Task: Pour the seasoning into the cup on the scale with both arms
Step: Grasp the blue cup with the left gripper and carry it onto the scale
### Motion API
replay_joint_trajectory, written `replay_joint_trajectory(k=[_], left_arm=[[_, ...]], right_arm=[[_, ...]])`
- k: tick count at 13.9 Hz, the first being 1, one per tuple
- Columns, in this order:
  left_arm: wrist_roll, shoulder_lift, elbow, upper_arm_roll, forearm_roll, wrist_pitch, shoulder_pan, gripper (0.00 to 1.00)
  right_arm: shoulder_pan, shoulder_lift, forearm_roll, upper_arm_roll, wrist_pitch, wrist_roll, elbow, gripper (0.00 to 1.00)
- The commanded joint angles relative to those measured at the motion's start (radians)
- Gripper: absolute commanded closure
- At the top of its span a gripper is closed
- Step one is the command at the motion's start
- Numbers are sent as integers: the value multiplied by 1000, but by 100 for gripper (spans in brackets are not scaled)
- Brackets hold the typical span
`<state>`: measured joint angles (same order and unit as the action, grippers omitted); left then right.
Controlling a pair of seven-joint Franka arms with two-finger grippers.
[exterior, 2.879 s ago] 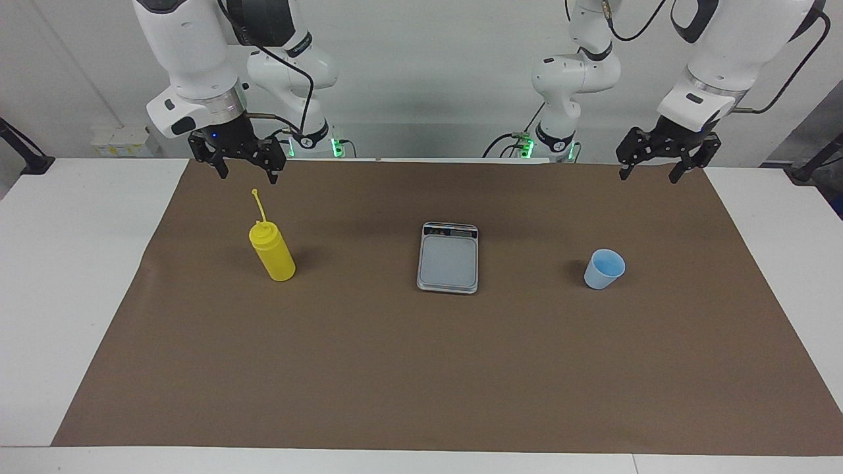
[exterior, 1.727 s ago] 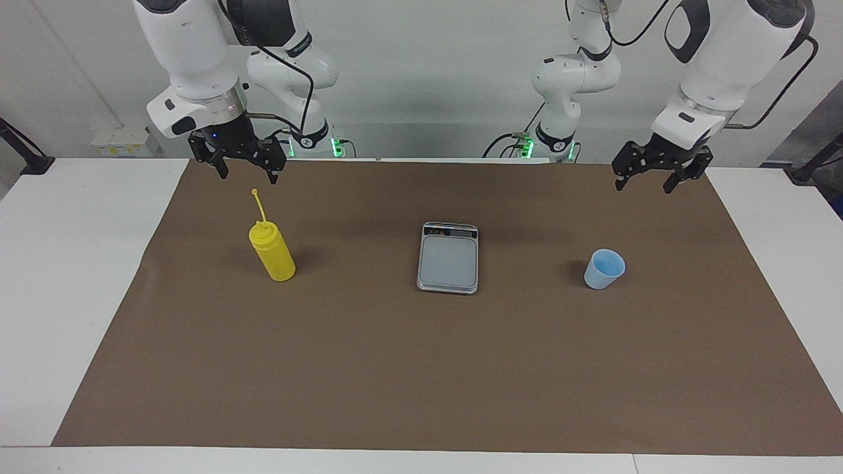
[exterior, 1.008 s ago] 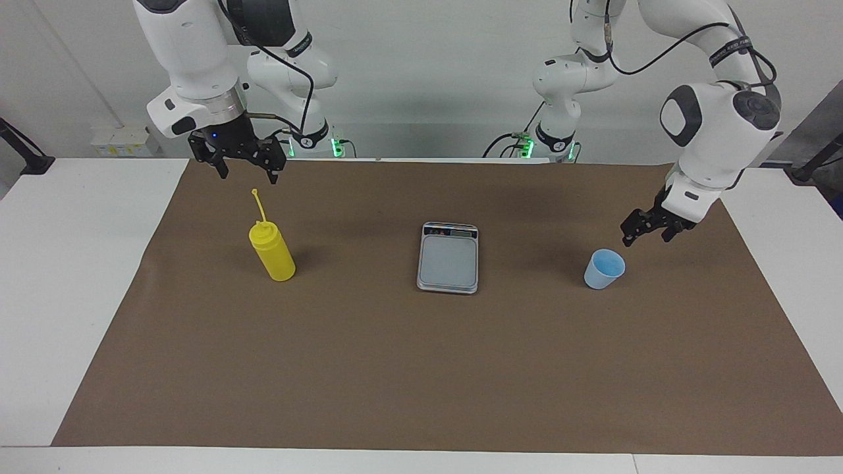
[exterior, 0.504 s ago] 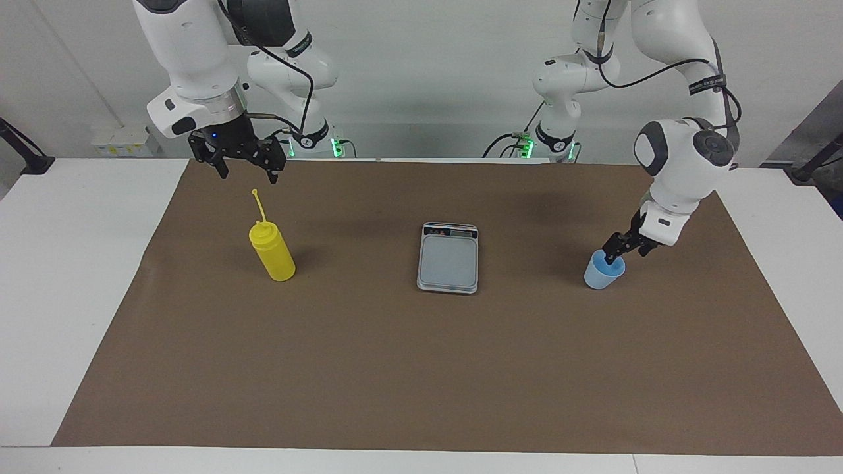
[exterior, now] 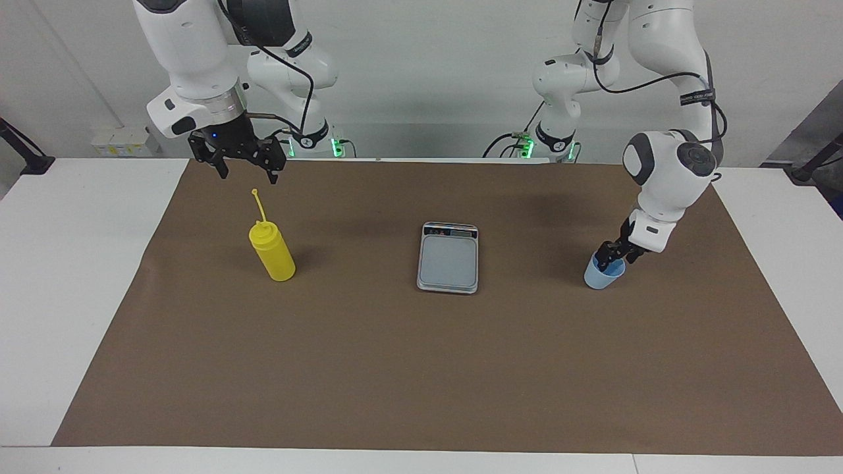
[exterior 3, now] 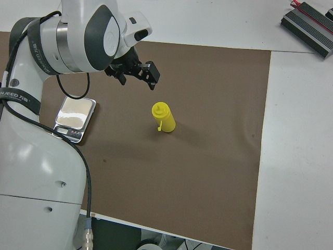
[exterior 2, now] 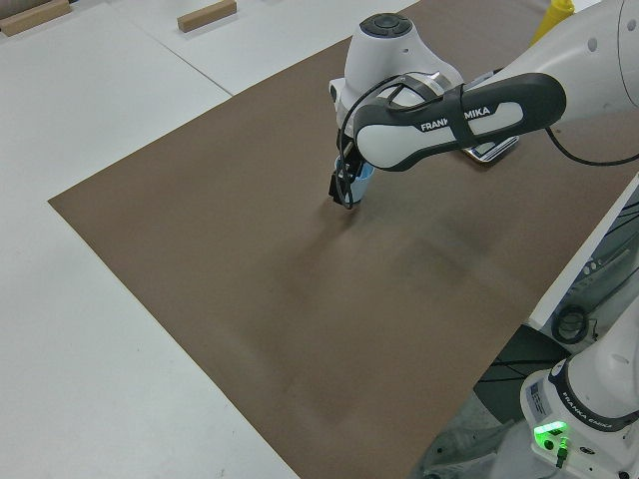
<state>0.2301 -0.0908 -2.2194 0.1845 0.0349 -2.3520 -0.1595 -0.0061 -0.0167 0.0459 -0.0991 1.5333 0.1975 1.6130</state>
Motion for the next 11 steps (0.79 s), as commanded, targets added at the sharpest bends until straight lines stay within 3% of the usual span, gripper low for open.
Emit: replay_joint_trajectory(k=[1, 3, 8, 11], left_arm=[[-1, -12, -9, -7, 14, -35, 23, 100], [-11, -23, 30, -7, 14, 17, 23, 100], [-14, -41, 308, 1, 14, 362, 26, 100], [-9, -33, 414, 13, 14, 506, 109, 100]], right_arm=[[-11, -2, -3, -4, -7, -18, 2, 0], [-11, -3, -3, -4, -6, -18, 2, 0], [-11, -2, -3, -4, -5, -18, 2, 0], [-11, -2, -3, -4, -4, -18, 2, 0]])
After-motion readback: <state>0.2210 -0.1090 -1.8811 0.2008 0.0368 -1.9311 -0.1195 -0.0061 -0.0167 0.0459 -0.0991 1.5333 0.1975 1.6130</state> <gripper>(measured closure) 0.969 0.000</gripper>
